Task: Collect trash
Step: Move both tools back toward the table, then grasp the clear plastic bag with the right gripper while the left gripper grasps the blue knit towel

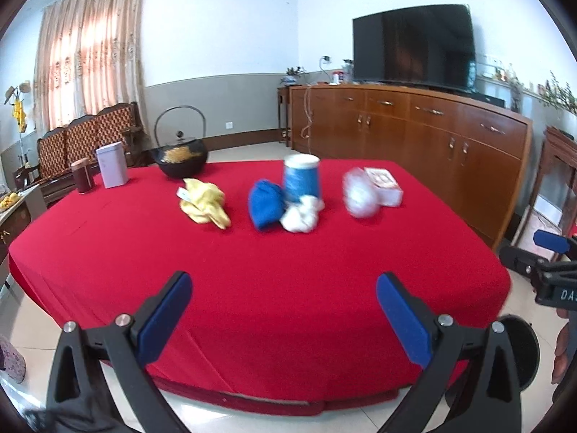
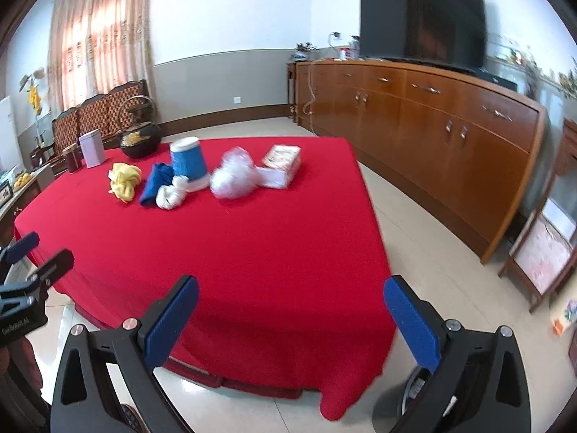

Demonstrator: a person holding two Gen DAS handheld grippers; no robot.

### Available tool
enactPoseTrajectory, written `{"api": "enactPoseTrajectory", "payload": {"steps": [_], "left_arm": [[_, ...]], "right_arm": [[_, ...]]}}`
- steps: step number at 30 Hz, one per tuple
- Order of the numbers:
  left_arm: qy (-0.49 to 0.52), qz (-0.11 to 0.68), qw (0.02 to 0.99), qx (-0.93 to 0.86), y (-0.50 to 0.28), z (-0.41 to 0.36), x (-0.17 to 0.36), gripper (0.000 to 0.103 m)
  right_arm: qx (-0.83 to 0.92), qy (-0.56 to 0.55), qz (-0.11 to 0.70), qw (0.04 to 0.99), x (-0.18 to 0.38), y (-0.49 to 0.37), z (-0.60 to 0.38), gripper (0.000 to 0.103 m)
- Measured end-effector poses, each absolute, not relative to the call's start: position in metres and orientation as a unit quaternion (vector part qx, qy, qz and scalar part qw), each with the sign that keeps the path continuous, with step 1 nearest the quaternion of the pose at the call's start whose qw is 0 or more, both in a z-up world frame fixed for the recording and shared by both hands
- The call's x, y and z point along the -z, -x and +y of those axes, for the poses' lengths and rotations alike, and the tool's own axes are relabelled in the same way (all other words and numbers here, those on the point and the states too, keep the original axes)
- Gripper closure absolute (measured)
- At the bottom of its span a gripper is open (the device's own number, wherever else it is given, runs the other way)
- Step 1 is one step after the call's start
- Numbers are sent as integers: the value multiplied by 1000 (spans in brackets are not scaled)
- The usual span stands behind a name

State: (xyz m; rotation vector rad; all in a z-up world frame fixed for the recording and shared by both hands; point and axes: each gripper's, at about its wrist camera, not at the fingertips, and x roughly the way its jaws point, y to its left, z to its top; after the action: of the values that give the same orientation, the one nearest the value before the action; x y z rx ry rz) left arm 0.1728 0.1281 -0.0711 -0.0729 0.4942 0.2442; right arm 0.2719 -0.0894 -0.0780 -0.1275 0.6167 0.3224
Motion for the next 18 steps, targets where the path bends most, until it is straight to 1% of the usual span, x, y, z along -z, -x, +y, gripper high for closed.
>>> {"api": "enactPoseTrajectory", "payload": {"steps": [8,11,16,18], "left_arm": [[48,249,959,-129,-207,168,75,1],[55,253,958,-125,-221,176,78,1],[79,268,953,-121,-257,194,83,3],[81,285,948,-113,-274,197,89,7]], "right_arm": [[-175,76,295,936,74,-313,-41,1],[-182,77,299,933,76,-330,-26,8],[-187,79,305,930,79,-366,-3,12],[-188,79,313,928,82,-382,7,14]]}}
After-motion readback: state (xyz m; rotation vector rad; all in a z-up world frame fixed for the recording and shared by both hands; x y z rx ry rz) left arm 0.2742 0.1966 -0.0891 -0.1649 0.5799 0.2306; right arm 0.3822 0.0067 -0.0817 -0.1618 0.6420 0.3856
